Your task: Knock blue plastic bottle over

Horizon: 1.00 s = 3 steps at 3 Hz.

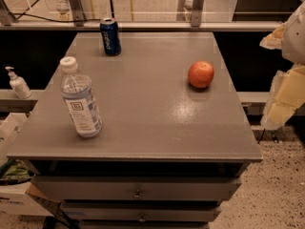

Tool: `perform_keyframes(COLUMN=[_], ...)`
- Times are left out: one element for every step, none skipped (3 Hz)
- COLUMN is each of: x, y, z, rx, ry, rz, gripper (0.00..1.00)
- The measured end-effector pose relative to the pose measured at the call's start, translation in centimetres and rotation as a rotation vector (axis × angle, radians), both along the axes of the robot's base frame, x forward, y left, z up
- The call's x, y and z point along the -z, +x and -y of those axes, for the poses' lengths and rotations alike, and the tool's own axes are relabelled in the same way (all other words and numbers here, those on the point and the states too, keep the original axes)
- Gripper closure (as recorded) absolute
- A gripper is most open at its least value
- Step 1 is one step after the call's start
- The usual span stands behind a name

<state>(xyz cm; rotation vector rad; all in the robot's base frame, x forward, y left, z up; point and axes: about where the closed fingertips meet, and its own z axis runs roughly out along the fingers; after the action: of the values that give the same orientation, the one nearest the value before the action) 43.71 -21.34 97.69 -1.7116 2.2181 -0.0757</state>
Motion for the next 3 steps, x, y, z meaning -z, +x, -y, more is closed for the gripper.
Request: perform_keyframes(x=[0.7, 2.1, 2.9], y=[-0.5, -1.1, -1.5], z=[-1.8, -5.9, -8.5], rx=[-0.017, -0.053, -0.078], ry=[0.092, 0.249, 0.344], rz=[-0.006, -0.015, -0.021], gripper=[0.00, 0.00, 0.00])
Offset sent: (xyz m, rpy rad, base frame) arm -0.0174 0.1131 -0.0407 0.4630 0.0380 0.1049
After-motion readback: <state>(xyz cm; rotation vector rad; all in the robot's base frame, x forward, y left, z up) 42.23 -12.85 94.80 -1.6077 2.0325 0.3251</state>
